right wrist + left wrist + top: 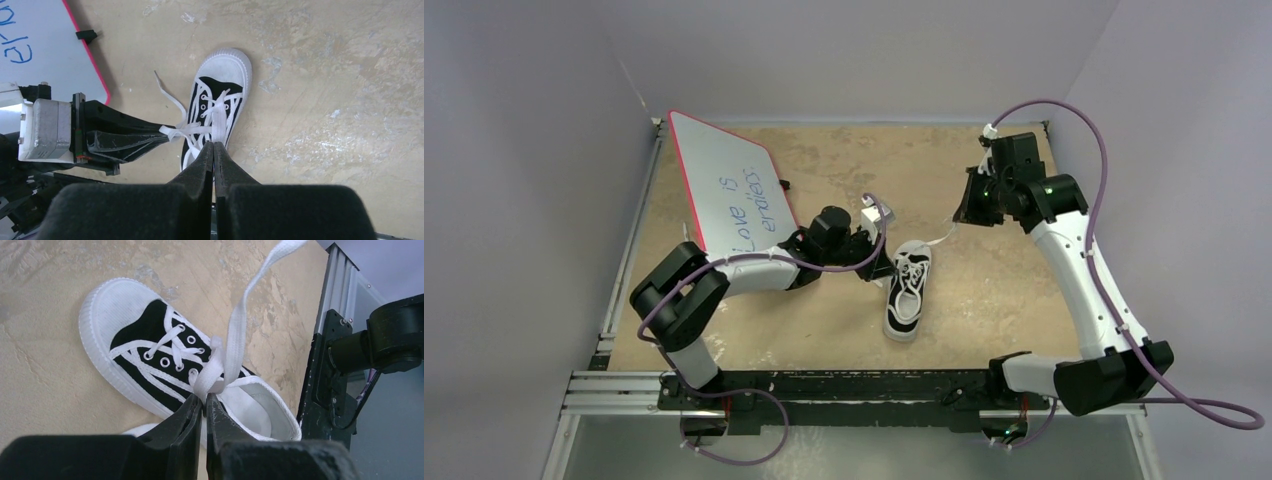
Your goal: Tie the shoes
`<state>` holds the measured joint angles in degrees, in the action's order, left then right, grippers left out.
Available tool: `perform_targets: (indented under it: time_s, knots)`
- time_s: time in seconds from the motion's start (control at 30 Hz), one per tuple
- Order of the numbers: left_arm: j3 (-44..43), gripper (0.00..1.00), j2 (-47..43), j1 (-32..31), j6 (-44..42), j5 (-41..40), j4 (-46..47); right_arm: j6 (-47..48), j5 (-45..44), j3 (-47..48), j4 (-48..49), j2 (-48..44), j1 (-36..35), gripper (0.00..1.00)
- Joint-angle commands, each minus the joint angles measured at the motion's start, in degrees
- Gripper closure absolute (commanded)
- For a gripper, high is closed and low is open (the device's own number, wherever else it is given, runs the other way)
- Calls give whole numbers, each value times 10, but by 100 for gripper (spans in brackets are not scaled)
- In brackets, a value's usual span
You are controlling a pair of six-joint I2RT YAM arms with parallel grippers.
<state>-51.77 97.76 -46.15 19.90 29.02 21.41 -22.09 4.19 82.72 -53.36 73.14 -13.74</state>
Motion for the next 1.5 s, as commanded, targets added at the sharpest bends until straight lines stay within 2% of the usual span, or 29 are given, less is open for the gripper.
perform_targets:
  time_s: [0.0, 0.1, 0.27, 0.53, 0.6, 0.77, 0.83, 1.13, 1.33, 1.47]
  knots:
    - [-7, 90, -22, 1, -6, 32, 40, -9, -4, 24, -5, 1, 2, 100]
    - [-3, 83, -19, 1, 5, 26, 52, -5, 30, 21, 13, 1, 3, 100]
    - [-4, 73, -11, -1, 25, 23, 84, -7, 38, 16, 17, 1, 3, 100]
    - [-22, 66, 6, -3, 22, -1, 85, -7, 58, 12, 27, -6, 2, 100]
    - [-36, 69, 15, -4, 20, -4, 82, -7, 62, 11, 28, -7, 3, 100]
    - [-52, 94, 18, -3, 2, -10, 57, -4, 60, 14, 29, -6, 3, 100]
    - [-56, 99, 15, -4, -5, -5, 41, 1, 63, 16, 34, 3, 3, 100]
    - [-48, 100, -22, -5, -16, 13, -1, 25, 120, 67, 62, 143, 10, 100]
    - [-46, 100, -32, -5, -15, 27, -7, 77, 232, 80, 31, 253, 17, 100]
    - [-48, 100, -31, -4, -26, 30, -13, 84, 285, 37, 41, 279, 16, 100]
